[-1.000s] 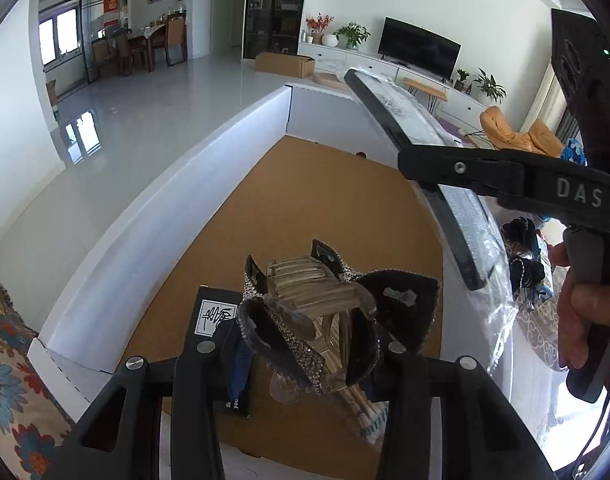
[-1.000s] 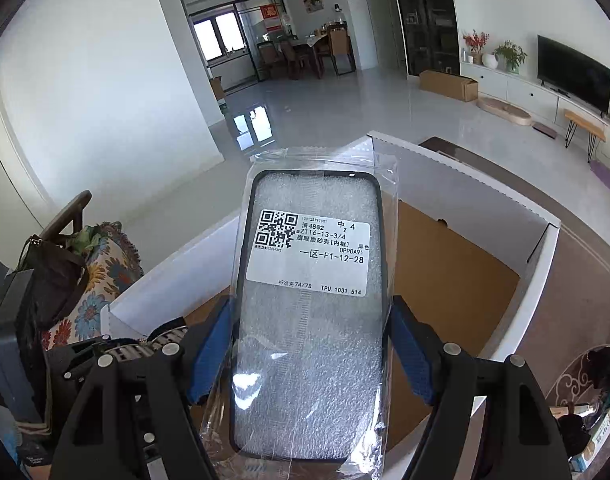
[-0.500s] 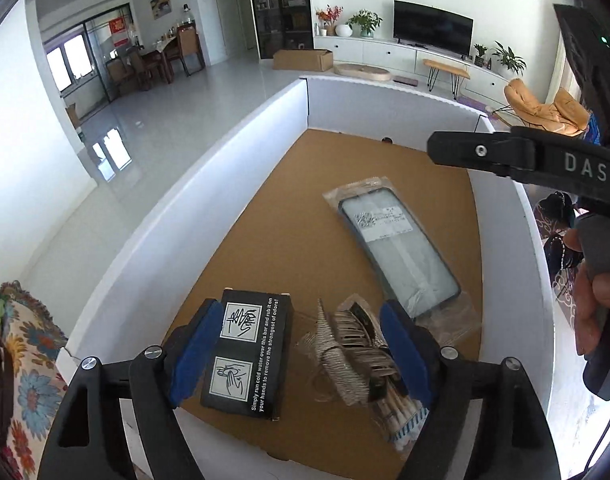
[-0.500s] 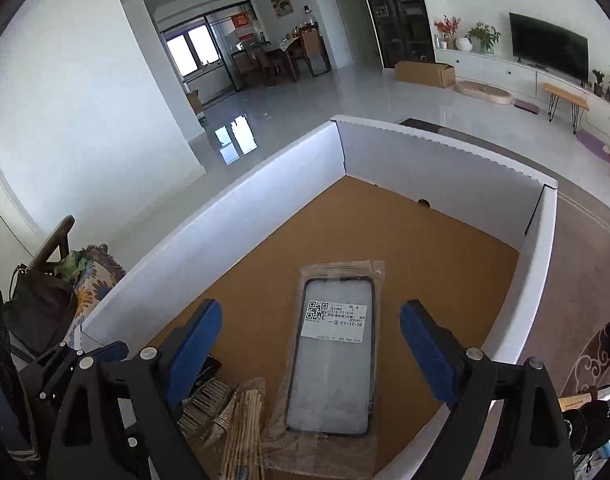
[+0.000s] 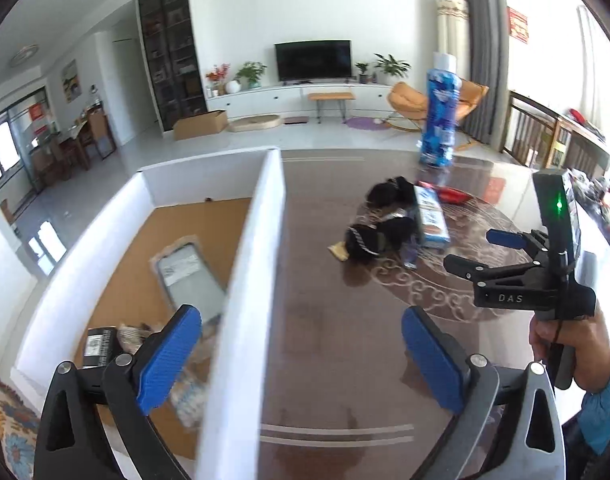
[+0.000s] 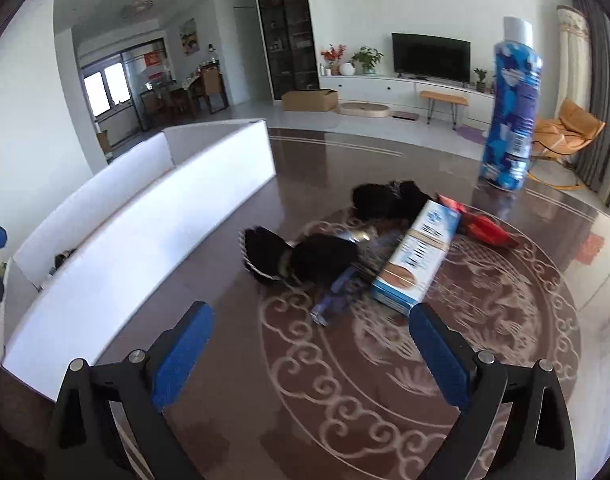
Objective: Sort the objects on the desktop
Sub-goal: 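Return both open grippers over the table toward the remaining items, then grasp the white-blue nail cream box with the right gripper and lift it, then close the left gripper on the eyeglasses while the right gripper holds the cream box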
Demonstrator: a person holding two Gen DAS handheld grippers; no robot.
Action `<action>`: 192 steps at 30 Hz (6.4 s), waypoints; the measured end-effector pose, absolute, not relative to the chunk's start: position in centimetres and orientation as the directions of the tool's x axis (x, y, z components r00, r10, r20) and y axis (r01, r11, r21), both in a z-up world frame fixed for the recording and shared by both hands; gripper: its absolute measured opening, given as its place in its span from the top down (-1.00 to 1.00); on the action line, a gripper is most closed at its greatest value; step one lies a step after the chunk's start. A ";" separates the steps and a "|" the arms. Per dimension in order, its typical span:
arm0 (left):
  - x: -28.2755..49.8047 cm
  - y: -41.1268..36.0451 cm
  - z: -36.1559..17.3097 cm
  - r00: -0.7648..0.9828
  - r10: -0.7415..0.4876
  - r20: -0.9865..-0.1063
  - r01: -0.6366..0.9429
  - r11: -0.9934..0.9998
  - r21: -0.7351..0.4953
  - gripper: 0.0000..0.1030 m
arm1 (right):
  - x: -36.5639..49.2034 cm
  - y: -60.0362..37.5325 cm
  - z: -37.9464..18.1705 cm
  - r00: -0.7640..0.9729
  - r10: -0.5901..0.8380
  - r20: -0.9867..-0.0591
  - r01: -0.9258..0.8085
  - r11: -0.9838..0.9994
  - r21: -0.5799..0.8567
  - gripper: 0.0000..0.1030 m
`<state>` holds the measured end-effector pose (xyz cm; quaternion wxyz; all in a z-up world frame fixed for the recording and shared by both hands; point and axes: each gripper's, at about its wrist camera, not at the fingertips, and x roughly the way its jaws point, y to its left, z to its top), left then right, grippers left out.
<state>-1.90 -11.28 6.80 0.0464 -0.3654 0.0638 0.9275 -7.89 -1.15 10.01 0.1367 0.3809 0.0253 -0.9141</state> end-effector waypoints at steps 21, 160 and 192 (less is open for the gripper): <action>-10.6 -1.1 -7.0 -0.573 0.075 -0.816 -0.158 -0.987 0.021 -1.00 | -8.4 7.2 4.7 -0.578 -0.037 -0.815 0.078 -0.997 -0.010 -1.00; -11.6 -5.1 -6.8 -0.589 0.125 -0.798 -0.116 -0.991 -0.069 -1.00 | -6.0 6.6 5.2 -0.531 -0.130 -0.837 0.202 -0.979 0.024 -0.79; -3.1 4.7 -3.4 -0.632 0.286 -0.720 -0.477 -0.876 0.071 -1.00 | 0.0 13.5 5.7 -0.624 -0.001 -0.781 0.007 -1.000 -0.004 0.18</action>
